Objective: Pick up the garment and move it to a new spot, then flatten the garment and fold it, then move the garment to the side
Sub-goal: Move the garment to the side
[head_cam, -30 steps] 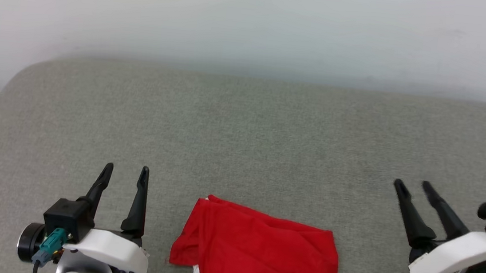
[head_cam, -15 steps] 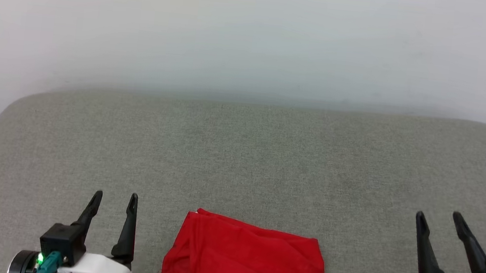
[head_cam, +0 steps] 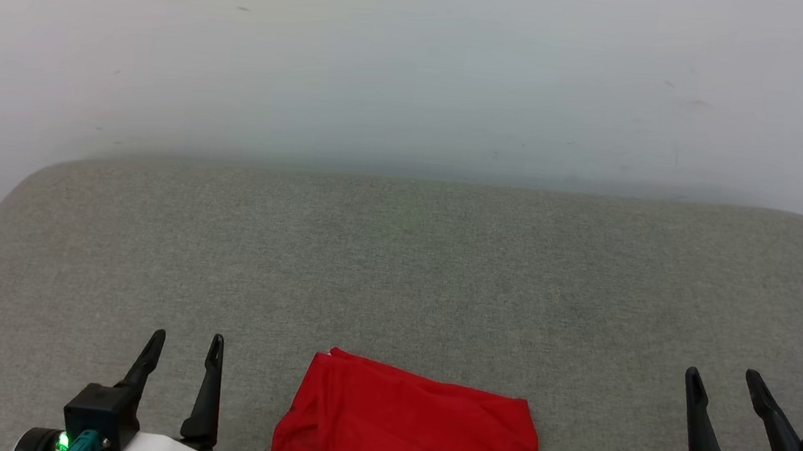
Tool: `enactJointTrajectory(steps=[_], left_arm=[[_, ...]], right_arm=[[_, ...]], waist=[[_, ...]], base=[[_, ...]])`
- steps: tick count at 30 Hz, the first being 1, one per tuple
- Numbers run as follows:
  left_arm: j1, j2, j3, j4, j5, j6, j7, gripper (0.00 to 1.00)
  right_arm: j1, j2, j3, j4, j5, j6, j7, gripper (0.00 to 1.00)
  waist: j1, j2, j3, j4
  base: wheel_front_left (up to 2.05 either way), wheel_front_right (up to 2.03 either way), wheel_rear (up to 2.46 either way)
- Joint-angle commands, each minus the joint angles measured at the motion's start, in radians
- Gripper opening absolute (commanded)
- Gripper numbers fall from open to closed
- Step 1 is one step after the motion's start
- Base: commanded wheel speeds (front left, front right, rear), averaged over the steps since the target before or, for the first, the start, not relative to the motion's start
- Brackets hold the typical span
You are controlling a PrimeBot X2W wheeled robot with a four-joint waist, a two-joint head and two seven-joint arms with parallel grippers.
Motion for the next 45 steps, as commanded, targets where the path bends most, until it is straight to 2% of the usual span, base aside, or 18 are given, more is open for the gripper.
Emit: enactJointTrajectory(steps=[1, 5, 8, 13, 15, 20, 24, 32, 39, 40, 42, 45], left_arm=[[-0.004, 0.0, 0.005, -0.004, 0.004, -0.002, -0.006, 1.0], [-0.019, -0.005, 0.009, -0.007, 0.006, -0.004, -0.007, 1.0], [-0.036, -0.006, 0.015, -0.008, 0.01, -0.009, -0.007, 1.0], [-0.059, -0.013, 0.023, -0.011, 0.014, -0.016, -0.008, 1.0], [-0.07, -0.018, 0.025, -0.015, 0.019, -0.021, -0.008, 1.0], [-0.106, -0.031, 0.033, -0.029, 0.031, -0.03, -0.008, 1.0], [-0.144, -0.052, 0.037, -0.033, 0.042, -0.047, -0.008, 1.0], [-0.197, -0.096, 0.056, -0.031, 0.074, -0.08, -0.007, 1.0], [-0.216, -0.127, 0.083, -0.016, 0.097, -0.111, -0.007, 1.0], [-0.215, -0.13, 0.088, -0.012, 0.1, -0.114, -0.007, 1.0], [-0.21, -0.14, 0.096, -0.005, 0.106, -0.121, -0.007, 1.0], [-0.197, -0.152, 0.105, 0.008, 0.115, -0.133, -0.007, 1.0]], right_arm=[[0.015, 0.005, -0.004, -0.008, -0.004, -0.001, 0.004, 1.0], [0.013, 0.008, -0.026, -0.004, 0.03, -0.001, 0.033, 1.0], [0.017, -0.008, -0.086, 0.023, 0.092, -0.001, 0.072, 1.0], [0.005, -0.013, -0.179, 0.103, 0.334, -0.001, 0.213, 1.0], [0.007, -0.043, -0.186, 0.13, 0.389, -0.001, 0.299, 1.0], [0.001, -0.058, -0.119, 0.159, 0.559, -0.001, 0.507, 1.0], [-0.033, -0.051, -0.044, 0.172, 0.638, -0.001, 0.604, 1.0], [-0.099, -0.073, 0.099, 0.261, 0.728, -0.001, 0.662, 1.0], [-0.129, -0.1, 0.212, 0.366, 0.763, -0.003, 0.673, 1.0], [-0.133, -0.104, 0.222, 0.374, 0.766, -0.003, 0.666, 0.48], [-0.142, -0.112, 0.239, 0.384, 0.774, -0.006, 0.655, 0.0], [-0.157, -0.137, 0.257, 0.365, 0.777, -0.003, 0.627, 0.0]], waist=[[0.0001, 0.0, 0.001, 0.002], [0.0001, 0.0, 0.012, 0.008], [0.0001, 0.0, 0.026, 0.02], [0.0001, 0.0, 0.058, 0.043], [0.0001, 0.0, 0.074, 0.053], [0.0001, 0.0, 0.139, 0.079], [0.0001, 0.0, 0.196, 0.104], [0.0001, 0.0, 0.284, 0.138], [0.0001, 0.0, 0.322, 0.146], [0.0001, 0.0, 0.323, 0.146], [0.0001, 0.0, 0.318, 0.143], [0.0001, 0.0, 0.295, 0.134]], base=[[0.0, 0.0, 0.0], [0.0, 0.0, 0.0], [0.0, 0.0, 0.0], [0.0, 0.0, 0.0], [0.0, 0.0, 0.0], [0.0, 0.0, 0.0], [0.0, 0.0, 0.0], [0.0, 0.0, 0.0], [0.0, 0.0, 0.0], [0.0, 0.0, 0.0], [0.0, 0.0, 0.0], [0.0, 0.0, 0.0]])
